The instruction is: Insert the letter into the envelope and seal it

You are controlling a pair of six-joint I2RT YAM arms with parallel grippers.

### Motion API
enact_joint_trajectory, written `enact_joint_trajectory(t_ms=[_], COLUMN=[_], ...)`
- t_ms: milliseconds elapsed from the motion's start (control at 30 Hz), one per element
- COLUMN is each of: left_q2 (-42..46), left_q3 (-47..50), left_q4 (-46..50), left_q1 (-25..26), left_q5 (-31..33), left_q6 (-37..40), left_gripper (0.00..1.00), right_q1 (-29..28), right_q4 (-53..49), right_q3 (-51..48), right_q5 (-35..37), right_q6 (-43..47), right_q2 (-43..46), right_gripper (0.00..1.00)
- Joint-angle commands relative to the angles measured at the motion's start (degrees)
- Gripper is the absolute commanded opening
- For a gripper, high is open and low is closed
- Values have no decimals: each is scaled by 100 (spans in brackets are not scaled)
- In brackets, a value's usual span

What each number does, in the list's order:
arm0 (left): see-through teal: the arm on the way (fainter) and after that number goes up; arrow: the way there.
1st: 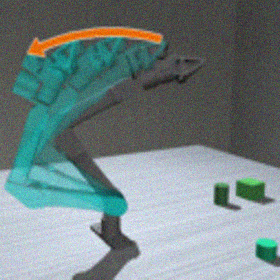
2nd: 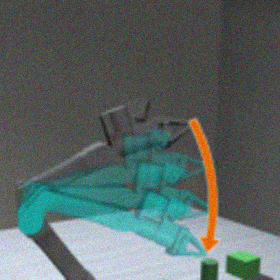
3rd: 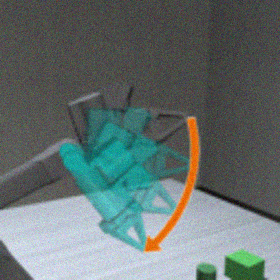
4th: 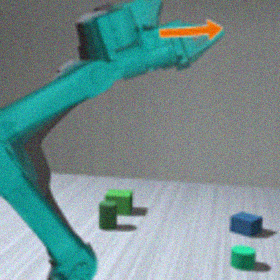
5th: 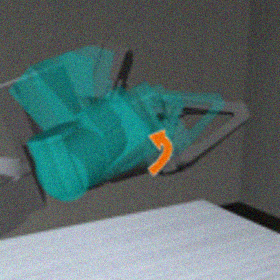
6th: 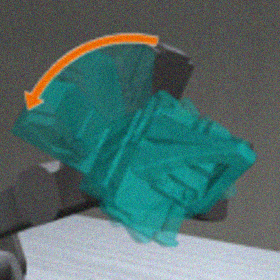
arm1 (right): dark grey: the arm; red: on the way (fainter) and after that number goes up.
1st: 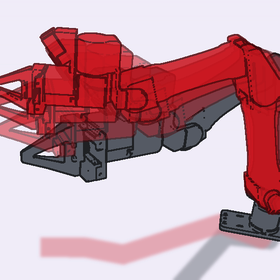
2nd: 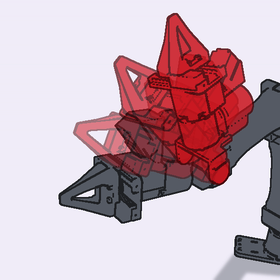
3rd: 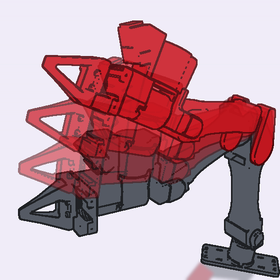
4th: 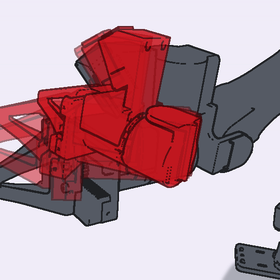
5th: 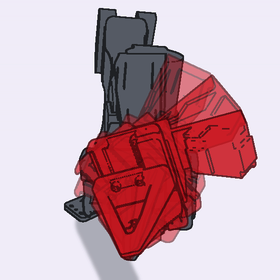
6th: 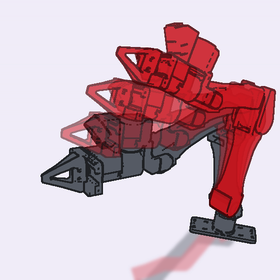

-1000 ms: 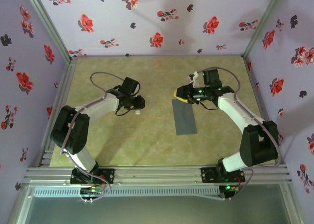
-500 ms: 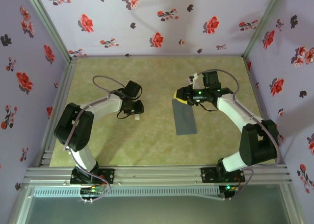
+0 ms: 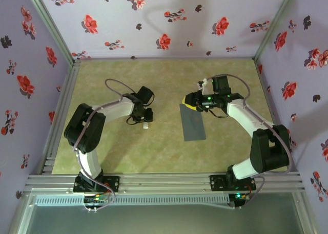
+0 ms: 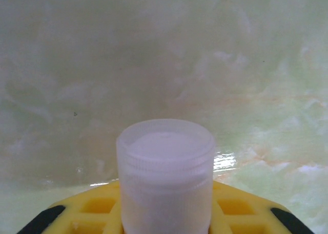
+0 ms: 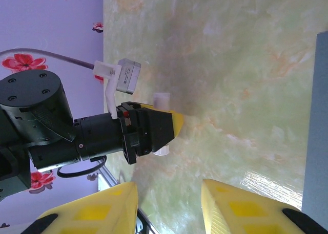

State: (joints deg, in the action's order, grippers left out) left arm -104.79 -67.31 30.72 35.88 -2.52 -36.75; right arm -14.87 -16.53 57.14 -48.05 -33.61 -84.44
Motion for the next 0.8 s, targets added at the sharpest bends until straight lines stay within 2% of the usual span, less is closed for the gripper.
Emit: enact_joint_trajectory(t_ms=[0,67,633,767], left_q2=[-110,-129,162,608], left_q3=[-202,-229,-710,-857], left_q4=[260,283,594,675], left_q1=[68,68,60,-64], left_q5=[106,98,132,271], left_q6=[-36,-62,-65,47], left_gripper=[31,38,42,59], right_q1=[52,63,201,310], right_q4=[120,117,81,62], right_q3=[-67,-63,-120,-90], right_q5=[15,15,26,153], right_q6=[-43,-38,2,-19], right_q2=[6,1,157,271], right_gripper=[37,37,37,37])
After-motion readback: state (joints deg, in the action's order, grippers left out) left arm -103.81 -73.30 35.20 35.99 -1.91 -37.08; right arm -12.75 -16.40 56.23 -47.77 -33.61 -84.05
